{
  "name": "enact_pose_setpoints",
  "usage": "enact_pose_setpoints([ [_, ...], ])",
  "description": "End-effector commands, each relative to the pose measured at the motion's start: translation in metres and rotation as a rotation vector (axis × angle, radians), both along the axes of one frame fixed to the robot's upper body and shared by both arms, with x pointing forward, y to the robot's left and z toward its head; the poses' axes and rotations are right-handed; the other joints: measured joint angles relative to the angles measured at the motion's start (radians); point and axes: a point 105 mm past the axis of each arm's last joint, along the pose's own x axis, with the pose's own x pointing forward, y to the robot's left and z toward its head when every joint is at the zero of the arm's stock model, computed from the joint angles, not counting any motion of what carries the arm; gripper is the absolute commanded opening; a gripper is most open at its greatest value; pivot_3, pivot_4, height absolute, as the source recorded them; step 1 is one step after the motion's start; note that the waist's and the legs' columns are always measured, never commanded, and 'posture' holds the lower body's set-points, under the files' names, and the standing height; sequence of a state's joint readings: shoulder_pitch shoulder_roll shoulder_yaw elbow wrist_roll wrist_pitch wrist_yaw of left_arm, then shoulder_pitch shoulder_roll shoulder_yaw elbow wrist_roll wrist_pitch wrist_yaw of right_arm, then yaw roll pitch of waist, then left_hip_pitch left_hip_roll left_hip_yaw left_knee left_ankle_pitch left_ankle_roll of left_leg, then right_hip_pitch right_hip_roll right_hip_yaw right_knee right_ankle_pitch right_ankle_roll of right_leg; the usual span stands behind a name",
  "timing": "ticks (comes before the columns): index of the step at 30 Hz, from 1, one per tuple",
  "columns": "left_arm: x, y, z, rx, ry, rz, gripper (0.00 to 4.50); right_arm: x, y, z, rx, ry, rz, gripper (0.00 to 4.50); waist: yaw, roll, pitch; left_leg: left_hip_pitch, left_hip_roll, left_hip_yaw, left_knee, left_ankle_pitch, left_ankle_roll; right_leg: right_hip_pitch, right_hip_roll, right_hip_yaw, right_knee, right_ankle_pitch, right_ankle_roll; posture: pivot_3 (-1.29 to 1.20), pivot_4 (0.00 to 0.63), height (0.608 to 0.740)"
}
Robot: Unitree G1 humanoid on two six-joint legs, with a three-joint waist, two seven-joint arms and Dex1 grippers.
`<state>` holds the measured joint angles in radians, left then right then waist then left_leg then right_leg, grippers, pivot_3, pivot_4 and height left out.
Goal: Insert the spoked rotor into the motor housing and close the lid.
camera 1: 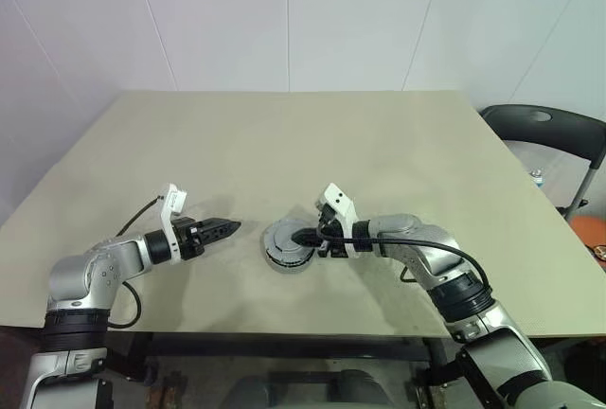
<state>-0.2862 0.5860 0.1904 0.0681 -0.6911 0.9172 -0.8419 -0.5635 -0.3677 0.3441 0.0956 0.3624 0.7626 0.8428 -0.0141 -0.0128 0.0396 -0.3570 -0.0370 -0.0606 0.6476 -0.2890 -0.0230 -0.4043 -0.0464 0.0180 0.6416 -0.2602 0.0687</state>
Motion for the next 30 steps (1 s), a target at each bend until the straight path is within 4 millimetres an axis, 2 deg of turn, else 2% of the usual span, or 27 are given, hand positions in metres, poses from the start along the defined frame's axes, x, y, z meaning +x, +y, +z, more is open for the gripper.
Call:
enact_pose_setpoints([
  [1,0.000,0.001,0.015,-0.018,-0.053,0.001,2.43,0.009,0.003,0.032,0.042,-0.138,0.031,0.02,0.000,0.000,0.000,0.000,0.000,0.000,0.000,0.000,0.000,0.000,0.000,0.000,0.000,0.000,0.000,0.00,0.000,0.740],
  [5,-0.001,0.002,0.015,-0.017,-0.053,0.005,2.43,0.005,0.005,0.069,0.115,-0.265,0.059,0.02,0.001,0.000,0.000,-0.001,0.000,0.000,0.000,0.000,0.000,-0.001,0.000,0.000,0.000,0.000,0.000,0.00,0.000,0.740],
  [9,0.000,0.003,0.015,-0.011,-0.047,0.006,2.43,-0.003,-0.003,0.085,0.123,-0.418,0.064,0.02,0.003,0.000,0.000,-0.001,0.000,0.000,-0.001,0.000,0.000,-0.001,0.000,0.000,-0.001,0.000,0.000,0.00,0.000,0.740],
  [11,0.001,0.003,0.014,-0.009,-0.043,0.005,2.43,-0.002,-0.008,0.080,0.082,-0.487,0.051,0.02,0.003,0.000,0.000,-0.001,0.000,0.000,-0.001,0.000,0.000,-0.001,-0.001,0.000,-0.001,0.000,0.000,0.00,0.000,0.740],
  [15,0.000,0.001,0.014,-0.011,-0.041,-0.003,2.43,0.007,-0.011,0.056,-0.060,-0.605,0.061,0.02,0.001,0.000,0.000,-0.001,0.000,0.000,0.000,0.000,0.000,0.000,0.000,0.000,-0.001,0.000,0.000,0.00,0.000,0.740],
  [17,0.000,0.001,0.014,-0.012,-0.041,-0.005,2.43,-0.001,-0.002,0.047,-0.059,-0.602,0.104,0.02,-0.001,0.000,0.000,0.000,0.000,0.000,0.000,0.000,0.000,0.000,0.000,0.000,-0.001,0.000,0.000,0.00,0.000,0.740],
  [20,-0.001,0.001,0.013,-0.010,-0.036,-0.006,2.43,-0.014,0.012,0.046,-0.009,-0.680,0.147,0.02,0.000,0.000,0.000,-0.001,0.000,0.000,-0.002,0.000,0.000,-0.001,0.000,0.000,-0.001,0.000,0.000,0.00,0.000,0.740],
  [21,-0.002,0.001,0.012,-0.009,-0.033,-0.006,2.43,-0.014,0.015,0.046,0.010,-0.689,0.142,0.41,0.000,0.000,0.000,-0.001,0.000,0.000,-0.002,0.000,0.000,-0.001,0.000,0.000,-0.001,0.000,0.000,0.00,0.000,0.740],
  [23,-0.003,0.002,0.011,-0.005,-0.028,-0.004,2.43,-0.012,0.018,0.046,0.029,-0.688,0.121,0.82,0.000,0.000,0.000,-0.001,0.000,0.000,-0.002,0.000,0.000,-0.001,0.000,0.000,-0.001,0.000,0.000,0.00,0.000,0.740],
  [25,-0.004,0.003,0.011,-0.003,-0.024,-0.003,2.43,-0.010,0.020,0.046,0.060,-0.660,0.107,1.49,0.001,0.000,0.000,0.000,0.000,0.000,-0.001,0.000,0.000,0.000,0.000,0.000,0.000,0.000,0.000,0.00,0.000,0.740],
  [30,-0.006,0.001,0.009,0.000,-0.014,-0.012,2.43,-0.019,0.029,0.026,0.004,-0.612,0.186,3.09,0.002,0.000,0.000,0.000,0.000,0.000,0.000,0.000,0.000,0.000,0.000,0.000,0.000,0.000,0.000,0.00,0.000,0.740],
])
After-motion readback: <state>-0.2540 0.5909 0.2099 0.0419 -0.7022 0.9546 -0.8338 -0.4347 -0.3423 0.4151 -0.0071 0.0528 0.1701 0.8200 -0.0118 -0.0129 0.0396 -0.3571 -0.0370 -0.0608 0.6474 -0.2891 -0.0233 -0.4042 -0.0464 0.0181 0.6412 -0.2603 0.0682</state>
